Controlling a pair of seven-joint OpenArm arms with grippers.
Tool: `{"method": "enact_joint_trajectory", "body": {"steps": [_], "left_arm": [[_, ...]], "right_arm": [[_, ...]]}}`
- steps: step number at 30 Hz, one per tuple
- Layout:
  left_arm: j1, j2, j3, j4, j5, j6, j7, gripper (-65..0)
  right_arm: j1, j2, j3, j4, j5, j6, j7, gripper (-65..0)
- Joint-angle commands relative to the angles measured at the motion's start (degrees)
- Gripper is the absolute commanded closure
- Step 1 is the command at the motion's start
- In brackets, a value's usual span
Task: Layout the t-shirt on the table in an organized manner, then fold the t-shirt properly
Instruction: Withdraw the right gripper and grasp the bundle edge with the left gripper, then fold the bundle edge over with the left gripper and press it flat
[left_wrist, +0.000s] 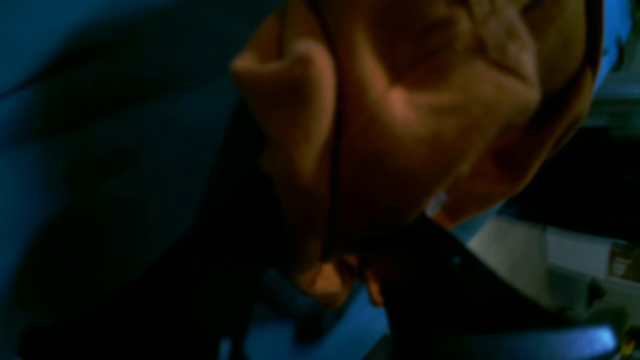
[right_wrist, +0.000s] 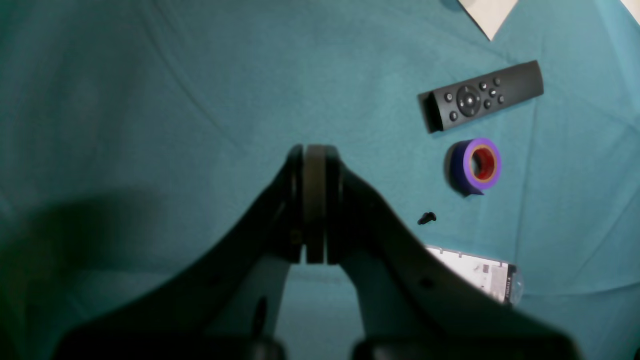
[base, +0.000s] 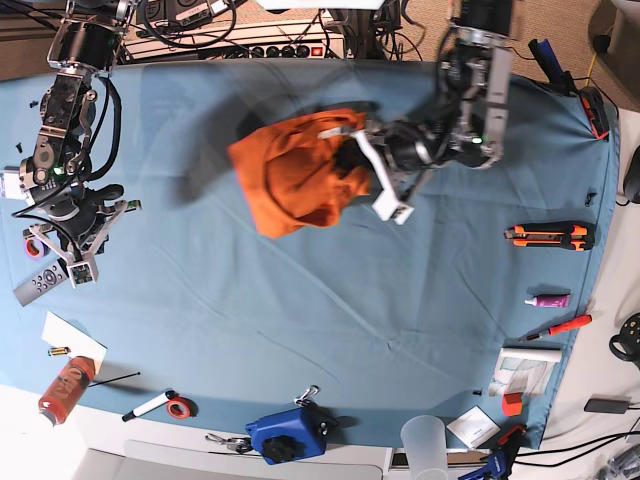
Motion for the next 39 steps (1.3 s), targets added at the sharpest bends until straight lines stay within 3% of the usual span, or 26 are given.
{"method": "enact_joint_trajectory", "body": {"steps": [1,4,9,14,19,22,28,32,33,36,37,39], "left_arm": [[-0.9,-2.8,-0.3,0.5,2.1,-1.1,2.9,0.0],[-3.7,-8.2,-0.3,0.5,1.7,-5.5,5.1,0.0],[-11.4,-14.1,1.8,0.5,1.8,-8.6,5.7,0.0],[-20.9,-17.3,15.2,0.1,7.9,-11.4,5.6,0.0],[-30.4,-16.4,32.1,-3.0,18.0,-10.7,2.3,0.0],[-36.1,-15.1,39.8,-4.6,23.5,-8.1,0.2,0.0],[-45.4,-9.3,50.2,-12.4,26.2,-7.7,-1.8,0.0],[-48.0,-5.5,52.8,-17.5,30.8,-7.8,-4.4,0.0],[-48.3,-4.9,52.8,-18.1,31.7,-7.7,-4.7,-2.2],[-48.7,-4.5,52.8,-18.4,33.1,-7.6,-5.7,-24.1],[-48.7,-4.5,52.8,-18.4,33.8,-7.2,-5.8,-28.3],[-48.7,-4.5,52.8,-18.4,36.1,-3.5,-5.8,-29.9]], "right_arm": [[1.1,1.1,0.3,0.9,0.2,-0.3,1.1,0.0],[1.1,1.1,0.3,0.9,0.2,-0.3,0.5,0.0],[1.1,1.1,0.2,0.9,0.2,-1.2,-0.8,0.0],[1.1,1.1,0.2,0.9,0.2,-2.3,-1.0,0.0],[1.1,1.1,0.2,0.9,0.2,-2.4,-2.0,0.0],[1.1,1.1,0.2,0.9,0.1,-2.4,-2.5,0.0],[1.0,1.1,0.2,0.9,0.2,-2.5,-2.6,0.0],[1.0,1.1,0.2,0.9,0.2,-2.8,-2.8,0.0],[1.0,1.1,0.2,0.9,0.2,-2.8,-3.1,0.0],[1.0,1.1,0.2,0.9,0.2,-2.8,-4.1,0.0],[1.0,1.1,0.2,0.9,0.2,-2.8,-4.3,0.0],[0.7,1.1,0.2,0.9,0.2,-2.8,-4.4,0.0]]}}
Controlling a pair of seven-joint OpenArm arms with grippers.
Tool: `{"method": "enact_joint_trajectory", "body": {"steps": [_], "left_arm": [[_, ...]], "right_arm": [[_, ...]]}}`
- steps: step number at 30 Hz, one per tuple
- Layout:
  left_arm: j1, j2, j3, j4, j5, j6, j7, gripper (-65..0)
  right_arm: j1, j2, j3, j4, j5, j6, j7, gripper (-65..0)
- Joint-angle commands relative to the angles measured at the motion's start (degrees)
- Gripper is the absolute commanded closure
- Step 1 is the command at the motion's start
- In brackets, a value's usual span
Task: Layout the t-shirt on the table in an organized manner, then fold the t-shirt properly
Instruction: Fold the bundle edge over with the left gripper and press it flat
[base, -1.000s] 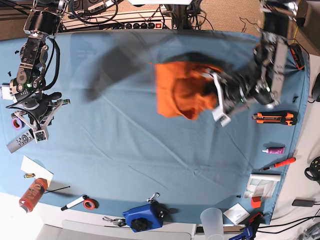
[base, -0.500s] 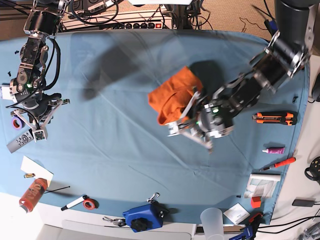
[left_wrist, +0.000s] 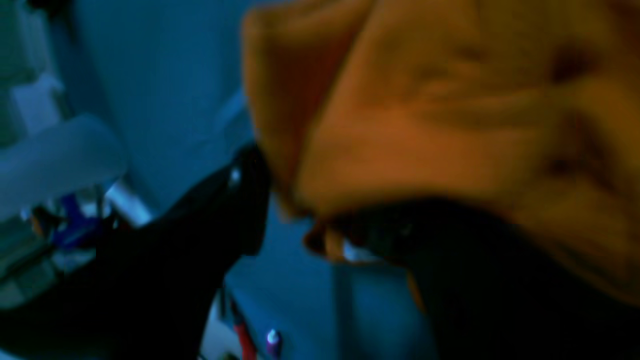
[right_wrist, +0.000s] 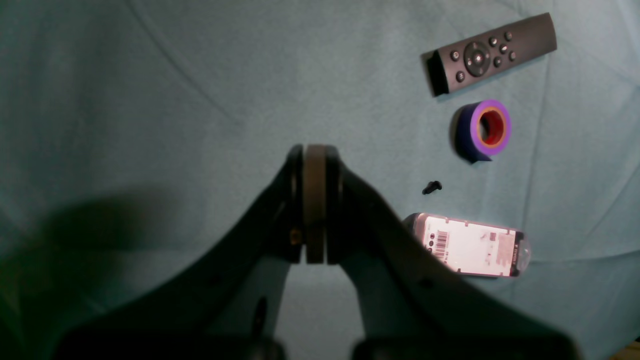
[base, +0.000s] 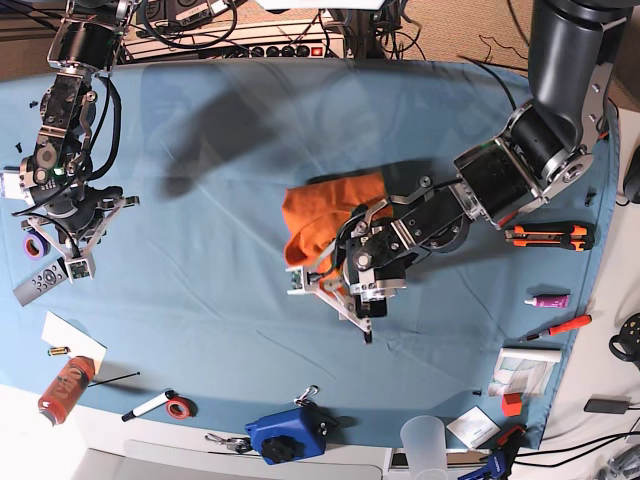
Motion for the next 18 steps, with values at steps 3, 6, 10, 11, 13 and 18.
{"method": "enact_joint_trajectory", "body": {"steps": [3,6,10,11,13,18], "left_arm": [[-2.1,0.3,-0.6,0.7,5.2,7.0,-0.8,-29.9],[-2.1,0.3,-0.6,0.9,10.8,14.3,-0.7,-29.8],[-2.1,0.3,-0.6,2.4,18.7,25.9,4.5,-25.8],[-2.1,0.3,-0.6,3.1,19.9,26.6,6.6,-20.9],[-2.1,0.3,-0.6,4.6,20.5,27.7,10.4,-8.8],[-2.0,0.3,-0.6,6.6,11.5,28.2,10.2,-0.3]], "right_arm": [[-0.5,1.1,0.3,0.9,0.0,-0.5,0.9,0.0],[-2.0,1.1,0.3,0.9,0.0,-0.5,1.5,0.0],[-3.3,1.1,0.3,0.9,0.0,-0.5,1.9,0.0],[-3.5,1.1,0.3,0.9,0.0,-0.5,2.0,0.0],[-3.5,1.1,0.3,0.9,0.1,-0.5,2.2,0.0],[-3.5,1.1,0.3,0.9,0.1,-0.5,3.2,0.0]]}}
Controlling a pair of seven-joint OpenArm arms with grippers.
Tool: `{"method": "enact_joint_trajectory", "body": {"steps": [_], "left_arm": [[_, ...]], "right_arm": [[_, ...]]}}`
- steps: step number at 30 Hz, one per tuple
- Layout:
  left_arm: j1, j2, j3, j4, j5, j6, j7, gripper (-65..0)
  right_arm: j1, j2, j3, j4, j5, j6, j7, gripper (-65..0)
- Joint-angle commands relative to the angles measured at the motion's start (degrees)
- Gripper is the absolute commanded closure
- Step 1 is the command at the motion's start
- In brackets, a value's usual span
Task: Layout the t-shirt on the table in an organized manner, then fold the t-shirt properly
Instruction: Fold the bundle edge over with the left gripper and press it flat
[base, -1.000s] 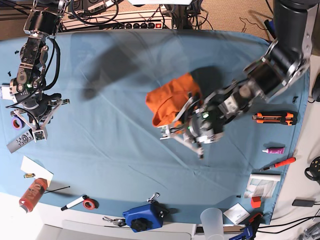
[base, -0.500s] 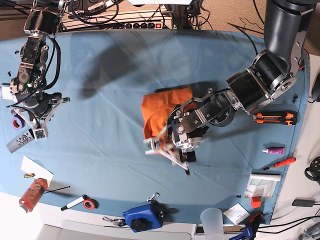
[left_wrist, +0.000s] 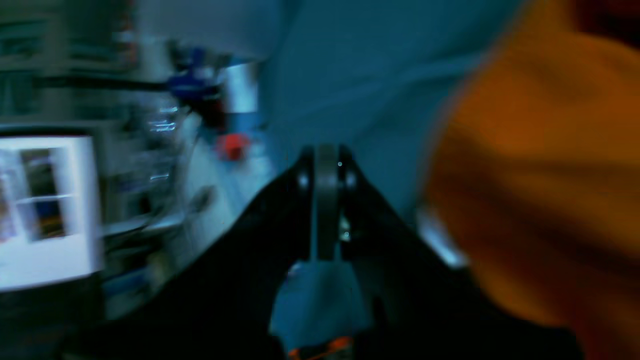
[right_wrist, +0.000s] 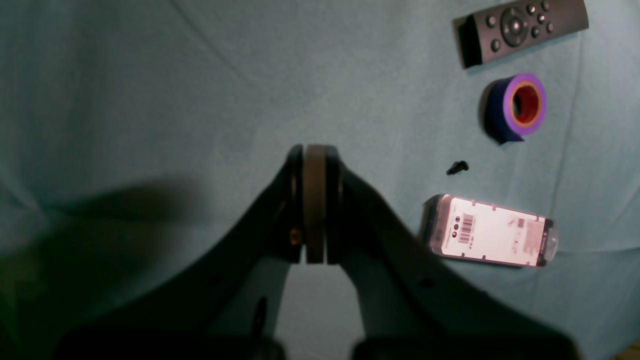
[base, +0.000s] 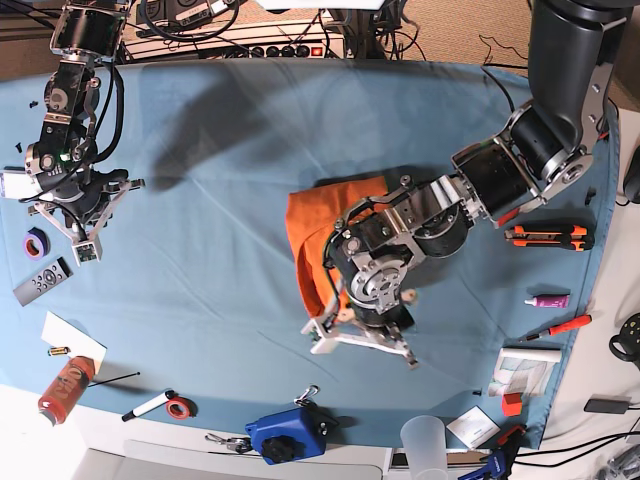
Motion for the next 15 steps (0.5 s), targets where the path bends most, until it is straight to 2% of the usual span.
{"method": "enact_joint_trajectory", "body": {"steps": [1,3,5,9,11,15], "left_arm": [[-1.8,0.2,-0.5,0.8,-0.5,0.2,-0.3,-0.4],[-1.7,0.2,-0.5,0.8,-0.5,-0.5,0.3,-2.0],[-1.7,0.2,-0.5,0.9,2.7,-1.0,2.8,-3.4],[-0.7,0.1,-1.5,2.8,8.6,3.5,5.0,0.0],[1.5,0.1,-4.4,5.7,9.6,4.0,5.0,0.0],[8.0,0.0,-15.2,13.9,9.6,3.8,4.1,0.0]], "right_arm": [[0.8,1.1,0.3,0.9,-0.1,-0.3,1.0,0.0],[0.8,1.1,0.3,0.9,-0.1,-0.3,1.0,0.0],[0.8,1.1,0.3,0.9,-0.1,-0.3,1.0,0.0],[0.8,1.1,0.3,0.9,0.7,-0.3,1.8,0.0],[0.8,1.1,0.3,0.9,4.7,0.5,3.2,0.0],[1.0,0.2,0.3,0.9,16.3,8.7,4.4,0.0]]}}
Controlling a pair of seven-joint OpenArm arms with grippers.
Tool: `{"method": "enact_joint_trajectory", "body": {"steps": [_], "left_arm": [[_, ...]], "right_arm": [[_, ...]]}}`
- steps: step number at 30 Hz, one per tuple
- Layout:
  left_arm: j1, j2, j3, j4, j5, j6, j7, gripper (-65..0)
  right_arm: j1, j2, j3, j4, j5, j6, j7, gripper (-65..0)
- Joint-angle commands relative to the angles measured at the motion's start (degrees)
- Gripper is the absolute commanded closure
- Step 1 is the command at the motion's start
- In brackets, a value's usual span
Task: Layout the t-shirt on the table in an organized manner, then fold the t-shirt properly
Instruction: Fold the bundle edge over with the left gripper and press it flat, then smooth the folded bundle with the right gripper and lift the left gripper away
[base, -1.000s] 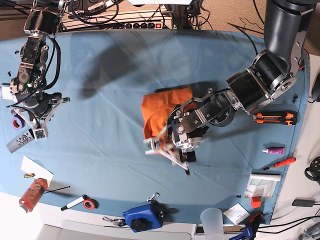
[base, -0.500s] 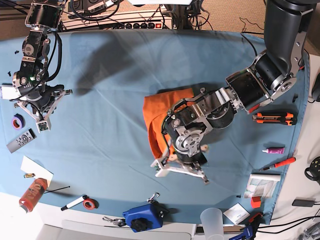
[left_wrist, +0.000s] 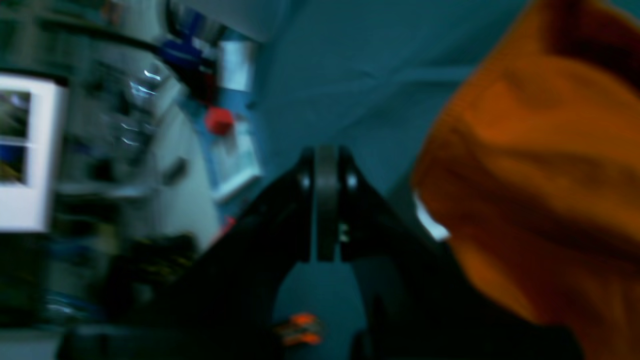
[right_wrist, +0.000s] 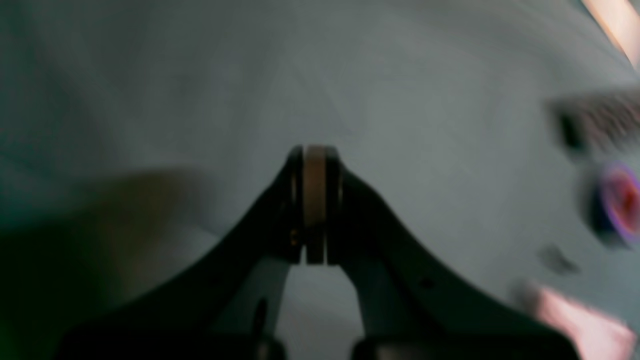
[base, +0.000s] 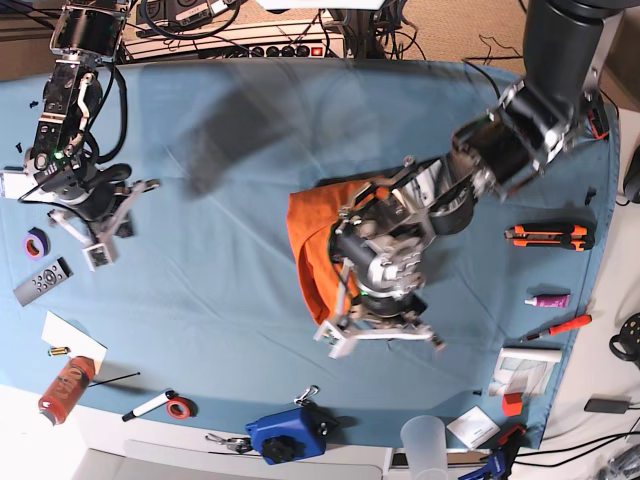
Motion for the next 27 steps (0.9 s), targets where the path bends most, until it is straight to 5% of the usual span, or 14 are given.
{"method": "enact_joint_trajectory", "body": {"steps": [1,4,9,14,19,27], "left_arm": [[-0.2,-0.2,-4.0,2.9,1.6,0.2,-0.8,0.0],[5.5,-1.0,-14.5,8.7,-1.6,-0.5,-2.5,0.0],[14.7,-5.9,-27.2,16.0,-9.1,-4.8,-4.4,0.0],[23.0,-11.1,-34.8,20.6,-10.5,-5.2,-4.7,0.0],[28.6,-13.7,-37.7,23.7,-10.4,-5.9,-4.9,0.0],[31.5,-14.3,-37.8,24.0,-10.4,-6.0,-4.8,0.0]], "right_arm": [[0.9,0.1,0.3,0.9,3.3,1.6,0.9,0.0],[0.9,-3.0,0.4,0.9,13.2,7.5,0.2,0.0],[1.6,-11.3,0.1,0.9,24.4,7.9,-0.2,0.0],[5.9,-17.4,-5.7,0.8,22.0,7.9,0.2,0.0],[12.1,-19.8,-15.0,-4.2,14.6,7.9,3.7,0.0],[19.3,-22.2,-21.9,-24.0,12.3,7.9,3.7,0.0]]}}
